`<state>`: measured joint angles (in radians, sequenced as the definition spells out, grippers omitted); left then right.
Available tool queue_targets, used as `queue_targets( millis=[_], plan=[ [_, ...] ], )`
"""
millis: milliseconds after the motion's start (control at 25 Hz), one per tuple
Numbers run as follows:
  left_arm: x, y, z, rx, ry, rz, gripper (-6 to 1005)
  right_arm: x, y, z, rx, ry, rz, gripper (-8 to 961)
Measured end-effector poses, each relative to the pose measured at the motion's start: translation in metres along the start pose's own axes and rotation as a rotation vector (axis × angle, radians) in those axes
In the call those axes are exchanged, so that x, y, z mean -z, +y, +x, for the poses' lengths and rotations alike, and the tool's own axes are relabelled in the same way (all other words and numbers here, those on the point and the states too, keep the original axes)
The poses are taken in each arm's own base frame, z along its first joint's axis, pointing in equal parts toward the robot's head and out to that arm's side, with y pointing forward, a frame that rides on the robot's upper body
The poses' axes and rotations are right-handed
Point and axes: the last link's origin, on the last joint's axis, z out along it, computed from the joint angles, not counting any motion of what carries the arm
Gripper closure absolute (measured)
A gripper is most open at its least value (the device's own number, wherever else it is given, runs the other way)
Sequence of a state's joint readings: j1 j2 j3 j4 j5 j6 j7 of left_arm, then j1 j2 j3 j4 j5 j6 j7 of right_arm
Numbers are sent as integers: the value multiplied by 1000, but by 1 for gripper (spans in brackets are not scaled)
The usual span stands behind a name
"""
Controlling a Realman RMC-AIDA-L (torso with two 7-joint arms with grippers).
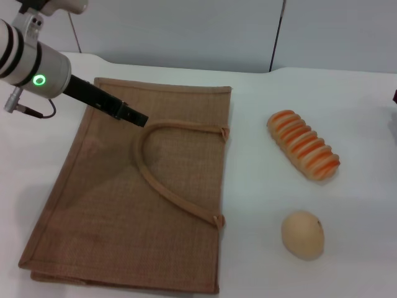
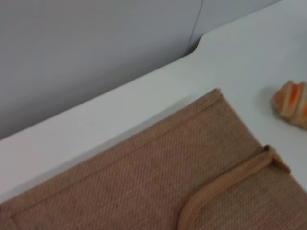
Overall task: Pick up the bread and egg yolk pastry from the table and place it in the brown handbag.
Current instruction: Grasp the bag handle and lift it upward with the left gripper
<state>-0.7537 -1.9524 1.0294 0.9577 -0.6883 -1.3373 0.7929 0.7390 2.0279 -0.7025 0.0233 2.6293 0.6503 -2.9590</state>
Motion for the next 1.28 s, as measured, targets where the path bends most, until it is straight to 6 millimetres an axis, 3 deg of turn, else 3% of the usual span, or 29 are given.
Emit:
queue_targets(
  millis=[840, 1280],
  plan=[
    [-28, -8, -1, 59, -90, 57, 325, -1, 2, 0, 1, 1, -6, 198],
    [-38, -3, 5, 41, -92, 65, 350, -2, 6, -3, 0, -3, -13, 198]
  ],
)
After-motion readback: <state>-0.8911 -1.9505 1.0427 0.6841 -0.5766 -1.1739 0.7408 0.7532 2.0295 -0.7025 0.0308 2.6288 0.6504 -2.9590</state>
